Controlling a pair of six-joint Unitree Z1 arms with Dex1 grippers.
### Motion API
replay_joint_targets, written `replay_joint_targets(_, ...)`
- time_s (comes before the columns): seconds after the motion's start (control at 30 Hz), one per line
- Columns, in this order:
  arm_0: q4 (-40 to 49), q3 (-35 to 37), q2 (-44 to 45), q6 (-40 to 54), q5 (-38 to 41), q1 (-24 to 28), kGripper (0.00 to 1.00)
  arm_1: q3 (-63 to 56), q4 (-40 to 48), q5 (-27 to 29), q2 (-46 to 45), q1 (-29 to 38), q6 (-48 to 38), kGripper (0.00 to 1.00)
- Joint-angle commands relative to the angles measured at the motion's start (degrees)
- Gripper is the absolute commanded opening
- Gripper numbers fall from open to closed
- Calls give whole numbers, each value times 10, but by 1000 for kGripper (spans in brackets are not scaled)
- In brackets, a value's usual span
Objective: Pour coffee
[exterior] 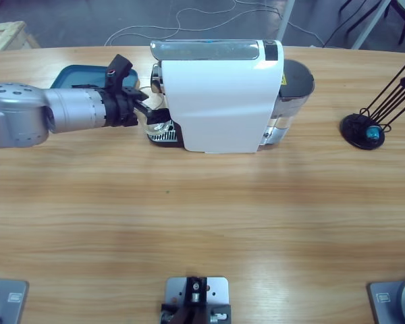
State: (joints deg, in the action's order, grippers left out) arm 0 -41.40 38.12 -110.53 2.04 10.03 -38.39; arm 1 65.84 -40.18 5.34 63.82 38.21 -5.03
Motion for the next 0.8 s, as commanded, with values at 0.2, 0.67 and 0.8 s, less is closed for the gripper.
replay_joint_targets(0.2,18,-54,82,10,-1,-27,987,-26,4,-19,12,-6,-14,1000)
replay_joint_targets(0.67,22,-138,172,10,-80,-26,987,-31,-6,-34,-10,21,-41,1000)
replay_joint_targets(0.8,166,-140,305,3,-88,-27,986,34,-36,-28,20,22,-37,876)
